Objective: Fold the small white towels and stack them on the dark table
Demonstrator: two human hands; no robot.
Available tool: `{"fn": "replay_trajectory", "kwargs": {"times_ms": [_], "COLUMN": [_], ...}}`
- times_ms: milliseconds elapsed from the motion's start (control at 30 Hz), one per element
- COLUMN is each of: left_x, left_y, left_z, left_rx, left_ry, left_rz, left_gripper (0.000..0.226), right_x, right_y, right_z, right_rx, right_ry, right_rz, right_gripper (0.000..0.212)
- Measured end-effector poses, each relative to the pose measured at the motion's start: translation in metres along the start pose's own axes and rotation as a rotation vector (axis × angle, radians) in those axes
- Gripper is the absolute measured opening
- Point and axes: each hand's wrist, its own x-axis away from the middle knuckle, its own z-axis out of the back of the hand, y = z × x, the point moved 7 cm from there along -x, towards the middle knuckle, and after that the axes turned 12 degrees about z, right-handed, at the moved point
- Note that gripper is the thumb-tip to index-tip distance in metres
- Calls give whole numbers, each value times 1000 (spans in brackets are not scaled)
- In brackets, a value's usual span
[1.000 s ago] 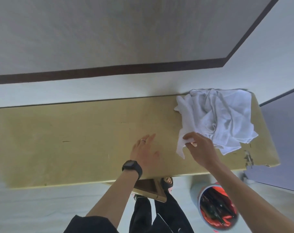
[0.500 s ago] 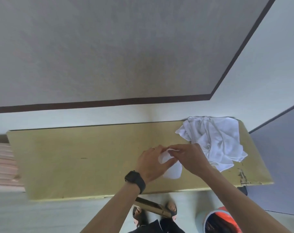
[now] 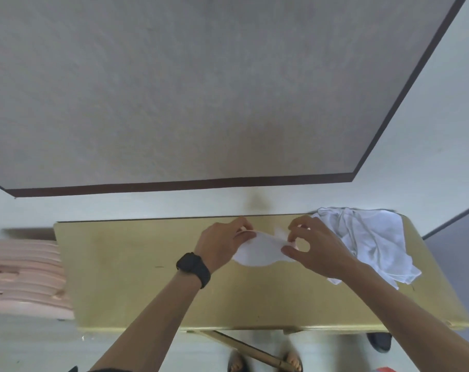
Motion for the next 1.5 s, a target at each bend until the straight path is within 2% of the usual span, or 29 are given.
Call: {"fn": "replay_trajectory", "kwargs": {"times_ms": [233,300,367,433,500,567,633,733,833,967,1100,1233,1367,1500], "left_x": [-9,-10,-11,-10,-6,1,2,-7,-13,-13,-12,-10,-10,-20], "left_y": [-33,-44,-57,-65,-52,-18,14,34,29,23,0,-37,-69,-85], "left_z": [50,58,58,48,31,16,2,-14,-14,-8,2,25,44,48], "left_rx": [367,337,249,100,-67,-39,-46,-147,-52,-60,50,96,-32,-237], "left_ry": [173,205,203,174,121,53,2,-32,-7,51,44,114,186,248], "left_rz": [169,186,202,219,133,1,-118,-164,-113,-136,-71,4,48,14], "left_gripper": [9,10,10,8,33,64,73,52,33,26,21,16,14,26], "right_x": [-2,6,12,9,0,-12,-25,-38,-42,-29,-10,3,-1,-25], "right_y": [19,28,31,23,8,-6,-20,-32,-35,-20,-2,14,12,6], "right_z": [-5,-12,-12,-9,-11,-14,-12,-3,4,1,-20,-32,-30,-16], "right_rx": [-11,-175,-307,-340,-319,-252,-145,-49,12,0,37,80,113,157], "right_ry": [-73,-27,98,221,219,159,102,47,11,-17,-43,-11,17,47], "right_rz": [-132,-216,-288,-270,-209,-119,-12,93,143,63,16,-8,10,13], "right_gripper": [20,17,10,5,3,11,17,16,16,17,18,23,26,25]}}
